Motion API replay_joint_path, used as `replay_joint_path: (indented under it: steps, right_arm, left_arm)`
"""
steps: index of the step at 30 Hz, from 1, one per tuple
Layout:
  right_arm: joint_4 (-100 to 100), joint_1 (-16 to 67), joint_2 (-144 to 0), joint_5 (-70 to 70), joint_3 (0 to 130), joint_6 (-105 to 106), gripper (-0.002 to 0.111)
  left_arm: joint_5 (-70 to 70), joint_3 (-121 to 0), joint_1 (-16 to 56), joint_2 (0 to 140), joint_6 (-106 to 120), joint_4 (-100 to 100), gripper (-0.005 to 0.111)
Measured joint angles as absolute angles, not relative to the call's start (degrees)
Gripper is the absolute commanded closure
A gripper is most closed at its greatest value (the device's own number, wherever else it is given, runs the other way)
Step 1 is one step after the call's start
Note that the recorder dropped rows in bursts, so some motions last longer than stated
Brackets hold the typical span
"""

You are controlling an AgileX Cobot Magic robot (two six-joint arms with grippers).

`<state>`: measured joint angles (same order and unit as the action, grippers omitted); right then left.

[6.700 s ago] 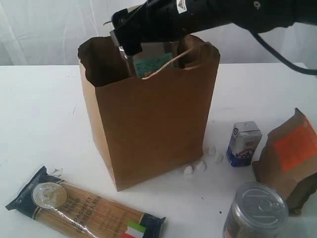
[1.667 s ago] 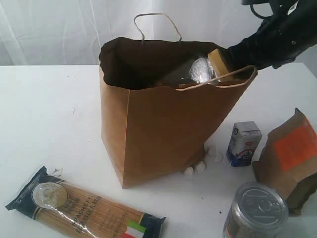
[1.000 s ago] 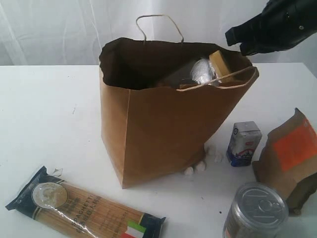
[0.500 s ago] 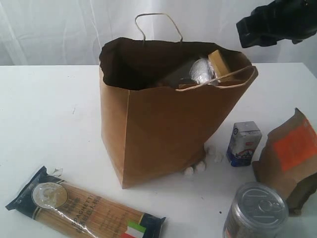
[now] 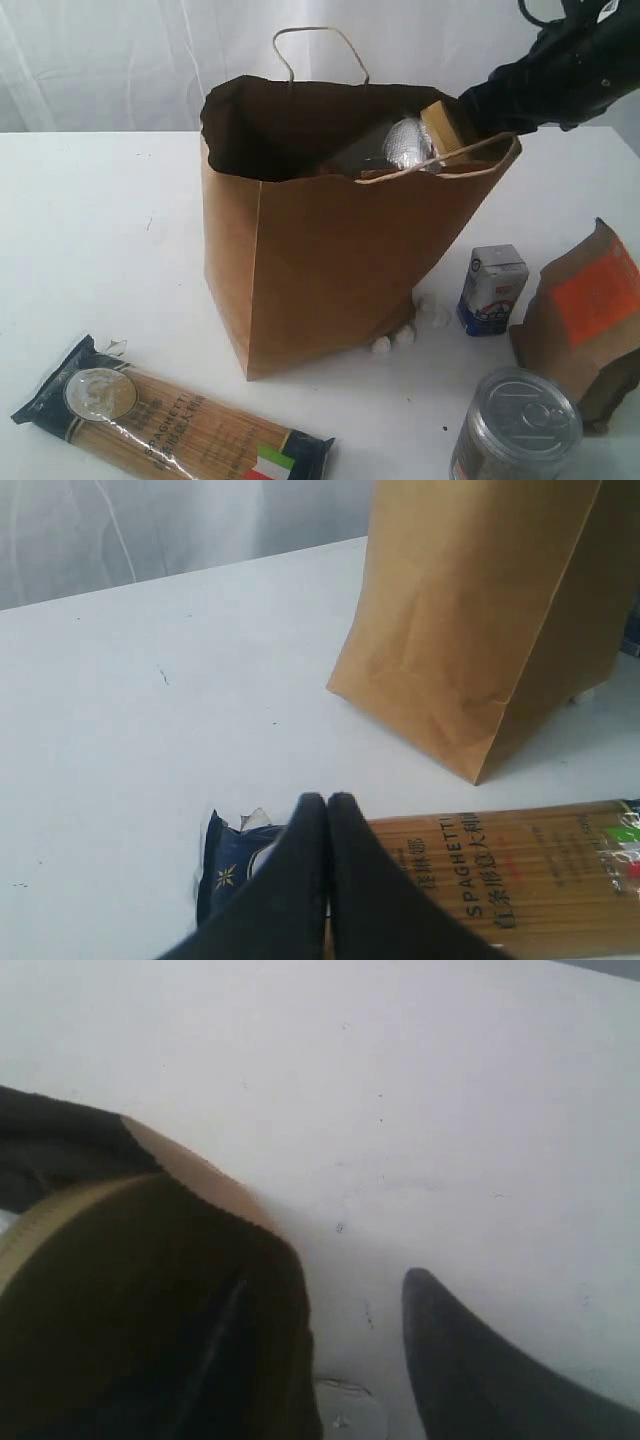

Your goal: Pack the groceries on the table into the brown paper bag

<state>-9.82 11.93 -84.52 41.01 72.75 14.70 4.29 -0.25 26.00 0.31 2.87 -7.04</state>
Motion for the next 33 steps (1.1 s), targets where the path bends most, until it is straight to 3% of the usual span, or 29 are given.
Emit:
replay_joint_path:
  steps: [10,12,15,33]
  right_arm:
    - [-9.82,11.93,-88.24,38.8,72.75,14.7,0.075]
    - [-9.96,11.93,-88.67,38.8,72.75,14.7,0.083]
    - [-10.46,11.93,-88.9,38.8,72.75,15.02,0.108]
    - [-13.21,16.61,-82.58,39.91,72.75,19.78,0.108]
  left_arm:
    - [4.29,-0.25,26.0,0.31,2.87,-7.04,0.107]
    - [4.29,-0.25,26.0,0.31,2.87,-7.04,0.107]
    - [4.29,-0.25,26.0,0.31,2.87,-7.04,0.107]
    - [4.29,-0.25,26.0,0.31,2.87,-7.04,0.107]
